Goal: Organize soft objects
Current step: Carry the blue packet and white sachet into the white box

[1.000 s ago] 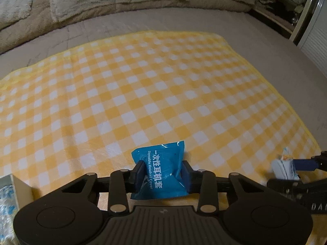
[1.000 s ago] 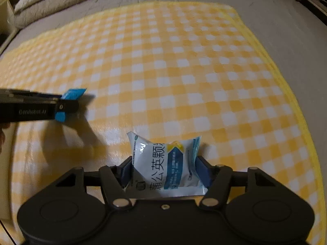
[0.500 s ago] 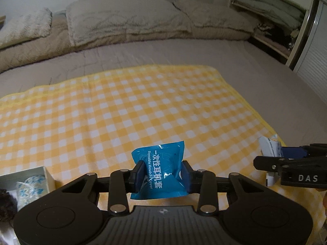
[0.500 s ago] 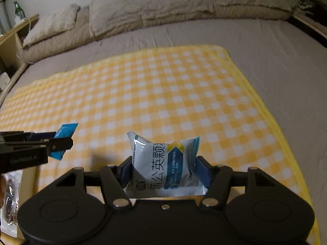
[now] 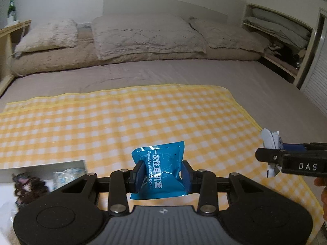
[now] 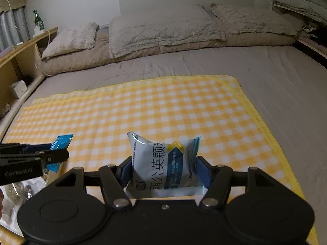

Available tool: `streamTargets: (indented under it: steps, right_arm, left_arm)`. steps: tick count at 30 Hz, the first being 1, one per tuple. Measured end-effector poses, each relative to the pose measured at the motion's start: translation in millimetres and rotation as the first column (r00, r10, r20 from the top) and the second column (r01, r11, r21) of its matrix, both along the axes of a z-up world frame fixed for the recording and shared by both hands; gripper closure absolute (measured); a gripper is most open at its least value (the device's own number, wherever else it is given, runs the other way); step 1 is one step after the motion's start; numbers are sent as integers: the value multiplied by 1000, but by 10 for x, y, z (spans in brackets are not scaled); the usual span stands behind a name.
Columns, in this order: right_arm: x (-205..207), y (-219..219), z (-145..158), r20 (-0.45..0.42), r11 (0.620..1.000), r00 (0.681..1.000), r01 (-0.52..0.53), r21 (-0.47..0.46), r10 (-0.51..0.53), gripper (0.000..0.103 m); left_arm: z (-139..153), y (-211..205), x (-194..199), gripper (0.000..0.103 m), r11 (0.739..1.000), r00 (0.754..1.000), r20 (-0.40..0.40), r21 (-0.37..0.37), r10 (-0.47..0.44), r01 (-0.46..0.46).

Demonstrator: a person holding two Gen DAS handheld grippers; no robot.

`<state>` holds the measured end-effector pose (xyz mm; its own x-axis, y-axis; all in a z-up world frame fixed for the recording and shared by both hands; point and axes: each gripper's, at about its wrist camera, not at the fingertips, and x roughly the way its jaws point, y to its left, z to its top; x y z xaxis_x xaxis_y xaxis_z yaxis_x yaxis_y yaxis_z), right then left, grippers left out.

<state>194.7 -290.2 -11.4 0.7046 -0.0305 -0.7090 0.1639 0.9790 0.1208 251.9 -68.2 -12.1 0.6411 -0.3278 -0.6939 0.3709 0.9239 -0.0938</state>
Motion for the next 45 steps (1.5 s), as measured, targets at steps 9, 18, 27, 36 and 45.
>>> streamTargets:
  steps: [9, 18, 27, 36, 45]
  right_arm:
    - [94, 316, 22, 5, 998, 999, -39, 45, 38, 38]
    - [242, 855, 80, 20, 990, 993, -114, 82, 113, 38]
    - [373, 1556, 108, 28, 968, 975, -222, 117, 220, 38]
    - [488, 2278, 72, 15, 937, 945, -327, 123, 328, 38]
    - [719, 2973, -56, -11, 919, 929, -365, 152, 371, 38]
  left_arm:
    - [104, 516, -123, 63, 996, 996, 15, 1, 85, -85]
    - [173, 1147, -220, 63, 983, 982, 27, 5, 185, -185]
    - [205, 1807, -369, 63, 959, 958, 39, 4, 283, -283]
    - [181, 2453, -520, 63, 944, 944, 43, 27, 329, -330]
    - [-61, 3012, -635, 63, 936, 937, -24, 59, 350, -348]
